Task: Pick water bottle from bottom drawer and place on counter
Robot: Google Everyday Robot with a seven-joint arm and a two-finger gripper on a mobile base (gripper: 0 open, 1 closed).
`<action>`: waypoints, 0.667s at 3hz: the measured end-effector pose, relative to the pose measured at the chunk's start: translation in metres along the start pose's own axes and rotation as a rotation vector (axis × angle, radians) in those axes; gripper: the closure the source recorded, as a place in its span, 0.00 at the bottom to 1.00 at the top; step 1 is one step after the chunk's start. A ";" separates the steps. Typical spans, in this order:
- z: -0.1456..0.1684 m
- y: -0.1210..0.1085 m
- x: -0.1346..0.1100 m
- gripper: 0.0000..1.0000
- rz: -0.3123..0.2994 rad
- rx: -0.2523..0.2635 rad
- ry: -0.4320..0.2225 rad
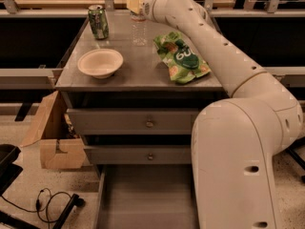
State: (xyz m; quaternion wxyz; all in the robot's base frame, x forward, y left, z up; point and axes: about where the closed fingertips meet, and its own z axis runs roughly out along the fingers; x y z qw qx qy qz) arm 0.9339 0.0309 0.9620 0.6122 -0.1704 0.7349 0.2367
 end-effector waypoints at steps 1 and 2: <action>0.000 0.000 0.000 0.31 0.000 0.000 0.000; 0.000 0.000 0.000 0.08 0.000 0.000 0.000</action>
Offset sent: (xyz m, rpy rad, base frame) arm 0.0000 0.0000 0.0000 0.0000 0.0000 0.0000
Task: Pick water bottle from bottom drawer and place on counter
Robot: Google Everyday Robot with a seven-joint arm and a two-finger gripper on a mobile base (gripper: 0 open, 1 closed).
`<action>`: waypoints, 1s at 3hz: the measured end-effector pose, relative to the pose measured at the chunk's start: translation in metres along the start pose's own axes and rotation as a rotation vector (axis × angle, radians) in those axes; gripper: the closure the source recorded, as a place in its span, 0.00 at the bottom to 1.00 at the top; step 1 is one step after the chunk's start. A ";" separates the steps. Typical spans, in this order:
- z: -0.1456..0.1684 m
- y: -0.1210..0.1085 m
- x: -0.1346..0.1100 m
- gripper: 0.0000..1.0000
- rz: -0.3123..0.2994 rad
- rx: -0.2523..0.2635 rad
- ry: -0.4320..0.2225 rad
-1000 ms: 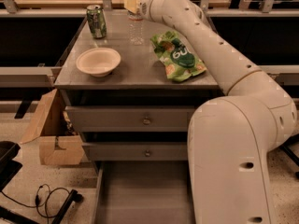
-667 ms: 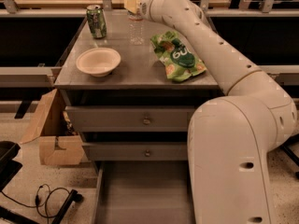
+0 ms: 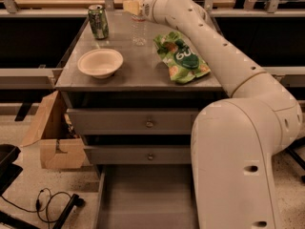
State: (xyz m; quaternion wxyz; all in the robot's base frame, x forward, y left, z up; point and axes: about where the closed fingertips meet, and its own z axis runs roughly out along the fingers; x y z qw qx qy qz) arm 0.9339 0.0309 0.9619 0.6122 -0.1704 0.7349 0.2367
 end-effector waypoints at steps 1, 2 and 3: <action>0.000 0.000 0.000 0.00 0.000 0.000 0.000; 0.000 0.001 0.000 0.00 -0.001 -0.001 0.001; -0.014 -0.001 -0.017 0.00 -0.023 -0.037 -0.007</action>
Offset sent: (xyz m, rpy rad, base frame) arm -0.0013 -0.0015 0.0052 -0.0094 -0.0070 0.0064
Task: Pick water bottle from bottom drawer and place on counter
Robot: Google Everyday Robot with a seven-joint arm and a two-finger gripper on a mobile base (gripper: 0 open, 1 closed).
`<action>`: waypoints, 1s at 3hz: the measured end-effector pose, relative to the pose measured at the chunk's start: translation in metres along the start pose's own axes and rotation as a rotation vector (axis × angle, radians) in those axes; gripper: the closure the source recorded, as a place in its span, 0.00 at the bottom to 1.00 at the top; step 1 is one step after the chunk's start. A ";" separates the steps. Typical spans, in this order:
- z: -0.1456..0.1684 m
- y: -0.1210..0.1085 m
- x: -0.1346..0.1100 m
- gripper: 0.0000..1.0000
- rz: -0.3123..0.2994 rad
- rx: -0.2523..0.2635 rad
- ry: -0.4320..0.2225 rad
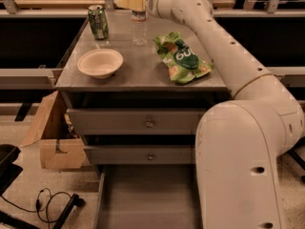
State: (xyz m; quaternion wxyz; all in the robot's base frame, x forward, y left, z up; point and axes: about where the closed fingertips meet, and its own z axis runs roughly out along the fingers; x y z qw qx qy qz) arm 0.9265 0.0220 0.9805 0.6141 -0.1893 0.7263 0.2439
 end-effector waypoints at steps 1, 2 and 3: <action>-0.051 -0.015 -0.050 0.00 -0.032 -0.067 -0.051; -0.139 -0.035 -0.100 0.00 -0.069 -0.086 -0.041; -0.238 -0.051 -0.142 0.00 -0.085 -0.002 0.024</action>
Offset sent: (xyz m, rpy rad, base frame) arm -0.1676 -0.1956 0.1634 -0.1240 0.0757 0.2357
